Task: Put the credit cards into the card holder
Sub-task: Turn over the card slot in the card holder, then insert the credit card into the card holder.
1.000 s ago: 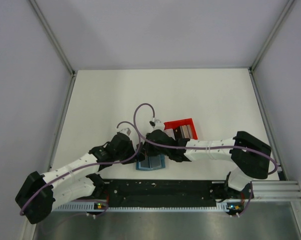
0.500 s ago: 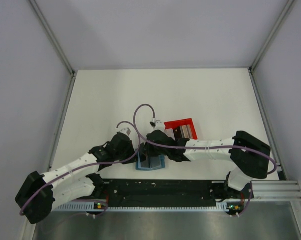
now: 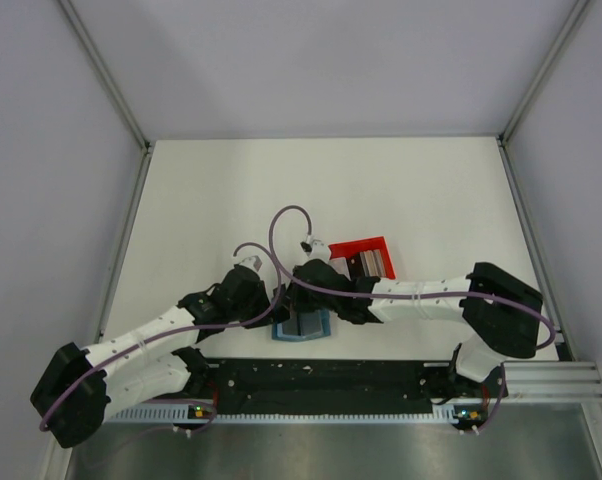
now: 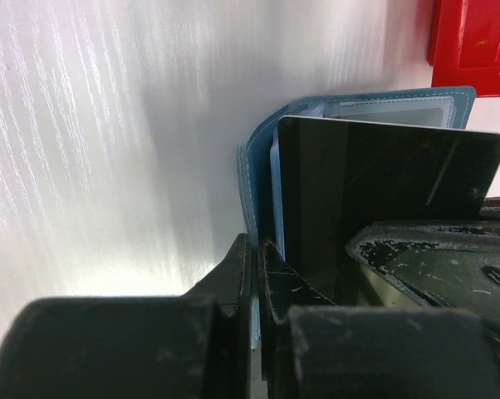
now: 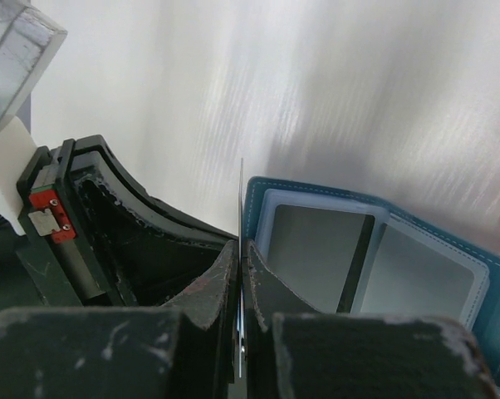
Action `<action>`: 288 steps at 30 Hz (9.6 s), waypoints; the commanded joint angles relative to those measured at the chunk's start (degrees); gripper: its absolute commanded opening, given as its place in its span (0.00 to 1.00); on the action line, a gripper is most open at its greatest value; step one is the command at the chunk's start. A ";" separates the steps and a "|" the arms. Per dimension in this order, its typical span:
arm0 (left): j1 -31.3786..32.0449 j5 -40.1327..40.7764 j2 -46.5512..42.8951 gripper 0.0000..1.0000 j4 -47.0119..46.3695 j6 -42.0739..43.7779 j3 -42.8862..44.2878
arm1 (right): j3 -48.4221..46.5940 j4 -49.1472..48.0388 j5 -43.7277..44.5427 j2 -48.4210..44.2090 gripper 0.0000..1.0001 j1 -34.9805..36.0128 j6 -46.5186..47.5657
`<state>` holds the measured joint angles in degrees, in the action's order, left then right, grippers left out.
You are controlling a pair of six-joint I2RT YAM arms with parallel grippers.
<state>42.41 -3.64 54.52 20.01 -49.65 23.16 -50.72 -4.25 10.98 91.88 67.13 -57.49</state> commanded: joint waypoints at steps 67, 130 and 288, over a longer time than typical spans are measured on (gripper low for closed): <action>0.13 0.30 -1.08 0.00 -2.34 -0.89 -0.83 | -2.46 11.98 8.53 -3.98 0.00 1.51 2.56; 0.13 2.58 2.78 0.00 -4.28 -3.44 -7.07 | 20.04 -20.54 -14.94 -1.08 0.00 -7.19 -4.20; 0.13 2.50 5.07 0.00 -6.74 -3.88 -7.34 | 14.68 5.22 -5.89 -2.75 0.21 -5.87 1.42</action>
<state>42.54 -3.68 58.43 9.69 -54.54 17.78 -37.21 -6.79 1.80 89.73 60.64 -59.53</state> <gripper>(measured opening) 0.023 0.236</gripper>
